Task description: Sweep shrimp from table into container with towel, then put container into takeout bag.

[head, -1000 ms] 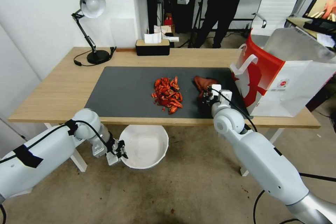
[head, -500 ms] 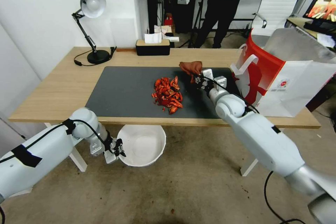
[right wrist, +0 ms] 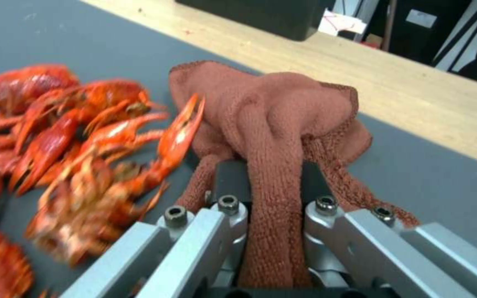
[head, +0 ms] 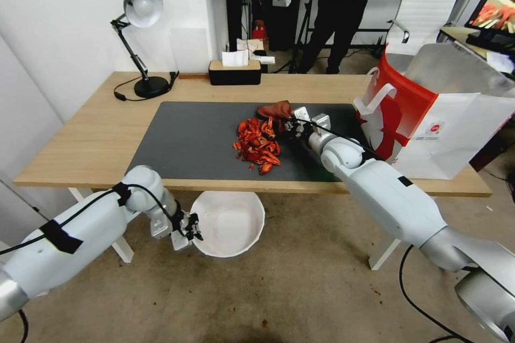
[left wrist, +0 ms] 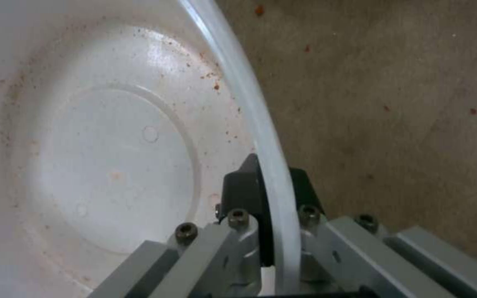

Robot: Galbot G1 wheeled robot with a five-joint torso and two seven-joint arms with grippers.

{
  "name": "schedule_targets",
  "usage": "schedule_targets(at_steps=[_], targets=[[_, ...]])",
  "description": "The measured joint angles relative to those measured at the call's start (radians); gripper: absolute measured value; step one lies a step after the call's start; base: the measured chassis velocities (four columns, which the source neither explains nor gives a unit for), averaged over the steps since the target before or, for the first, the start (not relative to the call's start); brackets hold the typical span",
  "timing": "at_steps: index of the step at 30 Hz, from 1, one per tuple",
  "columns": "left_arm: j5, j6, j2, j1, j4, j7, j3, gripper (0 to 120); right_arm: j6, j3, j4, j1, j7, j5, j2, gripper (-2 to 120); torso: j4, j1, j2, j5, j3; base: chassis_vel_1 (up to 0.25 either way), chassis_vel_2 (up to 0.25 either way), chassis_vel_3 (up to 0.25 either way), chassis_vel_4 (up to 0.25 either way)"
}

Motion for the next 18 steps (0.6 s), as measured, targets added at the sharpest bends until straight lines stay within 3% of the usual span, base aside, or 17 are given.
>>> schedule_targets(at_steps=[7,18], targets=[[-0.010,0.003,-0.038,-0.067,0.012,0.004,0.067,0,-0.001,0.006,0.052,-0.043,-0.006,0.000,-0.036,5,0.0001,0.000,0.000,0.0001,0.000,0.000,0.000,0.000,0.000],[-0.027,0.009,-0.072,-0.118,0.024,0.011,0.120,0,-0.006,0.030,0.154,-0.112,-0.025,0.002,-0.131,5,0.0001,0.000,0.000,0.0001,0.000,0.000,0.000,0.000,0.000]])
